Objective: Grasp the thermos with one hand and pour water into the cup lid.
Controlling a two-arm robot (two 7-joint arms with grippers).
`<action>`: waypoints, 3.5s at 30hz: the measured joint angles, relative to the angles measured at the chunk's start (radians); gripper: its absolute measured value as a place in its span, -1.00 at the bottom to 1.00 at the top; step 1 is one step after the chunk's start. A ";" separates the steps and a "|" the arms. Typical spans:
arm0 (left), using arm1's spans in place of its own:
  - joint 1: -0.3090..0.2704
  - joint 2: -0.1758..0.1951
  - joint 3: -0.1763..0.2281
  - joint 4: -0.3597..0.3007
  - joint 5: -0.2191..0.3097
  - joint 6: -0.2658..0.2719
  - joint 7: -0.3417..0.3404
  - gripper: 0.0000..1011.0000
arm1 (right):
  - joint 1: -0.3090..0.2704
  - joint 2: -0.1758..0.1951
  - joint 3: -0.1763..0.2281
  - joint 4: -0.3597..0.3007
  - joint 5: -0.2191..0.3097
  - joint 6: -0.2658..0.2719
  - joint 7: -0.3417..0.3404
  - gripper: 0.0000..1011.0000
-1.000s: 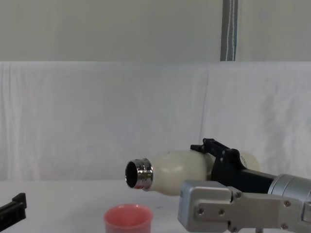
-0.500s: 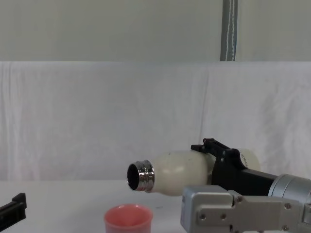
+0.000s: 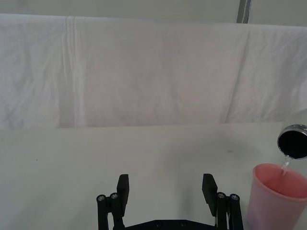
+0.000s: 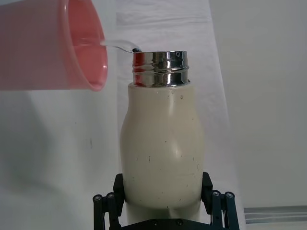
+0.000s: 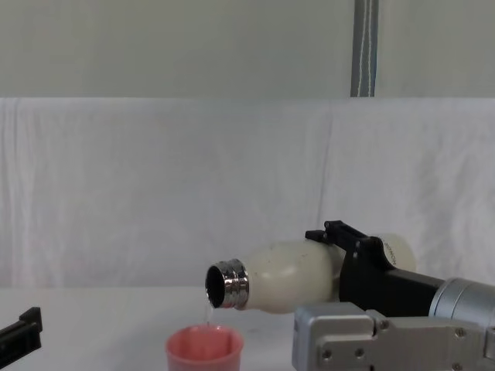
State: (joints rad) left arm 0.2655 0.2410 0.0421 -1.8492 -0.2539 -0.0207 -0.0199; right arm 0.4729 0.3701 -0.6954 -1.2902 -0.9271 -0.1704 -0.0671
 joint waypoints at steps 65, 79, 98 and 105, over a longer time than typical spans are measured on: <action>0.000 0.000 0.000 0.000 0.000 0.000 0.000 0.98 | 0.022 0.009 -0.020 0.033 -0.021 -0.021 -0.045 0.89; 0.000 0.000 0.000 0.000 0.000 0.000 0.000 0.98 | 0.024 0.012 -0.024 0.032 -0.028 -0.021 -0.051 0.89; 0.000 0.000 0.000 0.000 0.000 0.000 0.000 0.98 | 0.023 0.014 -0.025 0.024 -0.033 -0.017 -0.051 0.89; 0.000 0.000 0.000 0.000 0.000 0.000 0.000 0.98 | 0.025 0.013 -0.025 0.026 -0.033 -0.016 -0.051 0.89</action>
State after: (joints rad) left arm 0.2655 0.2410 0.0421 -1.8492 -0.2538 -0.0208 -0.0199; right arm 0.4979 0.3834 -0.7201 -1.2638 -0.9601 -0.1868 -0.1180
